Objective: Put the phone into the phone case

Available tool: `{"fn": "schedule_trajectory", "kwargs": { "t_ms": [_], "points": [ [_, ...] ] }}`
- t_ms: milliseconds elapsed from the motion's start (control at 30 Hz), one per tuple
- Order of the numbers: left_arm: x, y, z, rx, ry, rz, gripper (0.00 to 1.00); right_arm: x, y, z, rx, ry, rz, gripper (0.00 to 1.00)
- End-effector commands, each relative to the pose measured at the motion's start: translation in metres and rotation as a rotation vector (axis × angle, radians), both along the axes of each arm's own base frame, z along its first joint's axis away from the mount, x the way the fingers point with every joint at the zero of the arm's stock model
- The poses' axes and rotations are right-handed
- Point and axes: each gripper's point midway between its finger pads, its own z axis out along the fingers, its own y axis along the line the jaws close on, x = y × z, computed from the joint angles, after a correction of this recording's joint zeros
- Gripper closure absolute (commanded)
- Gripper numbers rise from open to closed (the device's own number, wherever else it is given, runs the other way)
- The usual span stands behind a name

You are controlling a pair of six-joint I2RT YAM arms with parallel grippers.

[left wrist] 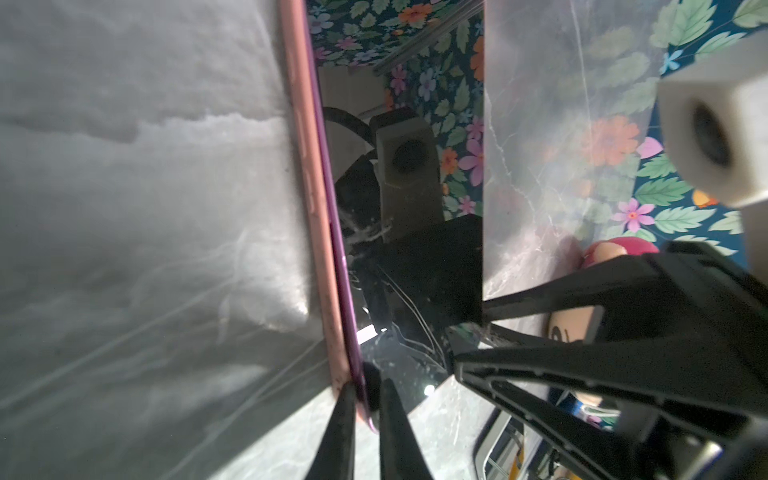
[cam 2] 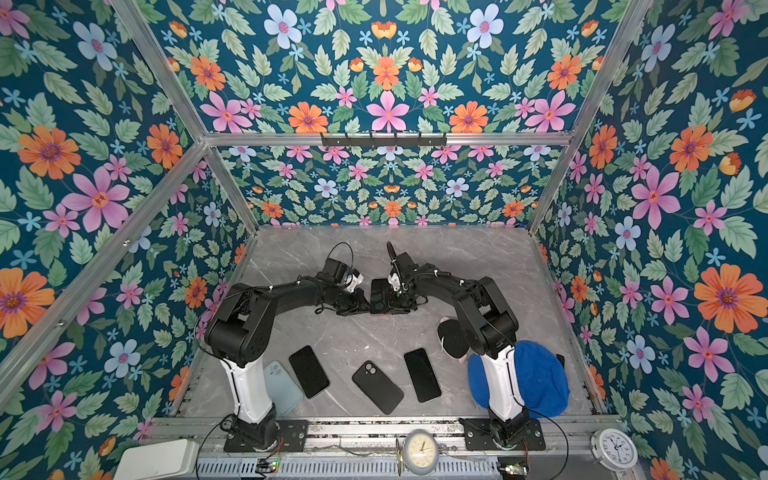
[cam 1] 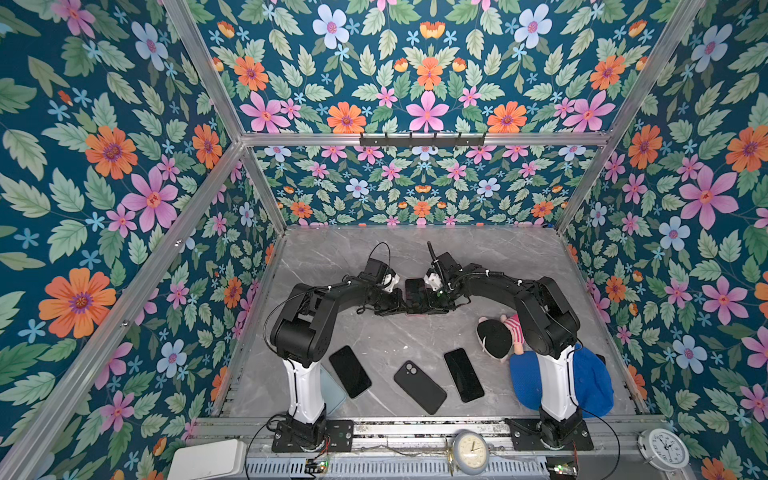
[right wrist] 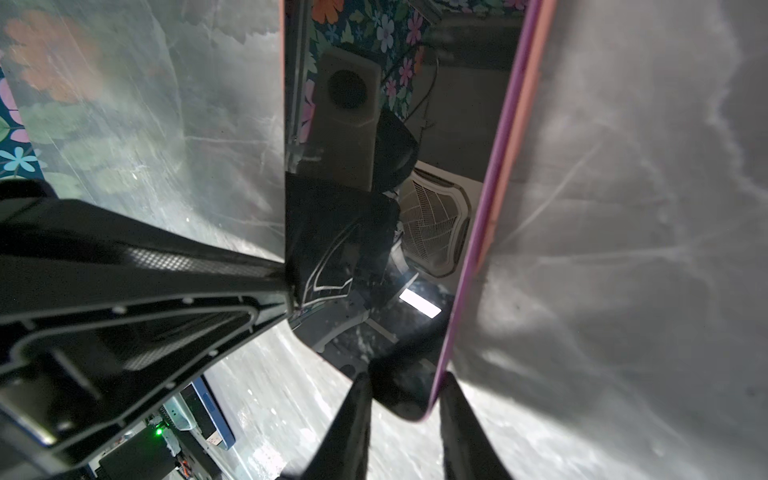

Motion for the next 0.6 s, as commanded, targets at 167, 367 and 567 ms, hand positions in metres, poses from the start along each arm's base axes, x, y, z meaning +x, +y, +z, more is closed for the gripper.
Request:
{"fn": "schedule_trajectory", "kwargs": {
  "t_ms": [167, 367, 567],
  "points": [
    [-0.0122, 0.0292, -0.0238, 0.203, 0.045, -0.008, 0.83, 0.0049, 0.003, 0.0143, 0.008, -0.046, 0.021, 0.64],
    [-0.012, 0.0298, -0.0199, 0.208, 0.042, -0.014, 0.8, 0.0058, 0.0031, 0.0137, 0.005, -0.048, 0.023, 0.61],
    [-0.0175, 0.0284, -0.0207, 0.198, 0.057, -0.019, 0.79, 0.0041, 0.0032, 0.0093, 0.002, -0.037, 0.026, 0.58]
  ]
}}
